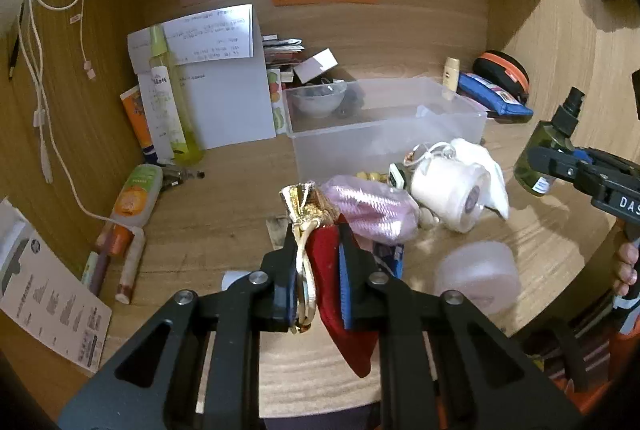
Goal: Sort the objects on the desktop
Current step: 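Close the right gripper on the green spray bottle while the left holds the red pouch, then lift the green bottle with the right gripper while the left lifts the red pouch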
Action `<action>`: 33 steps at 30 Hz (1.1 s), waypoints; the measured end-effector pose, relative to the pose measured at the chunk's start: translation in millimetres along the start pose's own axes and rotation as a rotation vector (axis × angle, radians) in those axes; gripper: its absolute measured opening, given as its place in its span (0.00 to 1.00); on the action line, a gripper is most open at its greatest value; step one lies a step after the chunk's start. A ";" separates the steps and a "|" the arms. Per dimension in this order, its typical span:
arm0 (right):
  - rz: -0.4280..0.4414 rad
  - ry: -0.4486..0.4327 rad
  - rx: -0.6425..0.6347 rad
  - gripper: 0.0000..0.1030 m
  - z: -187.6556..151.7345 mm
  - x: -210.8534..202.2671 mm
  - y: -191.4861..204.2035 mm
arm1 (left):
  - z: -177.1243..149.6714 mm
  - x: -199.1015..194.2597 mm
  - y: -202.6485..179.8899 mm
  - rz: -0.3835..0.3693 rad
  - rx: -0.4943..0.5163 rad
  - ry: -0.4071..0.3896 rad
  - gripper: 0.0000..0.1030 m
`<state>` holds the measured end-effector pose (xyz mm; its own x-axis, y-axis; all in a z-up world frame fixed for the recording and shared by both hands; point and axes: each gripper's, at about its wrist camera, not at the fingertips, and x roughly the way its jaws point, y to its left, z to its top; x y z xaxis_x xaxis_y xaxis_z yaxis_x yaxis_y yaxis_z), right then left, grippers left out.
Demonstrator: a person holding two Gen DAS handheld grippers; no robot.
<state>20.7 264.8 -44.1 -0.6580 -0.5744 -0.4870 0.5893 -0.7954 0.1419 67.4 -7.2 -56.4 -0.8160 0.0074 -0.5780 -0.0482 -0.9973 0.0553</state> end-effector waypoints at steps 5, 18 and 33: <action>0.002 0.005 0.004 0.39 4.2 3.2 -5.1 | 11.7 0.1 7.9 -0.017 -0.035 -0.025 0.15; -0.009 -0.012 0.014 0.39 35.6 19.0 -22.4 | 68.1 6.0 19.2 -0.045 -0.047 -0.107 0.15; 0.015 0.080 0.045 0.39 28.5 67.4 -80.9 | 86.3 54.1 1.7 -0.104 -0.065 -0.049 0.15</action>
<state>-84.7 284.9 -63.9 -0.6082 -0.5707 -0.5516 0.5761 -0.7955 0.1878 -26.6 -2.3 -17.3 -0.8360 0.1130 -0.5369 -0.0981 -0.9936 -0.0564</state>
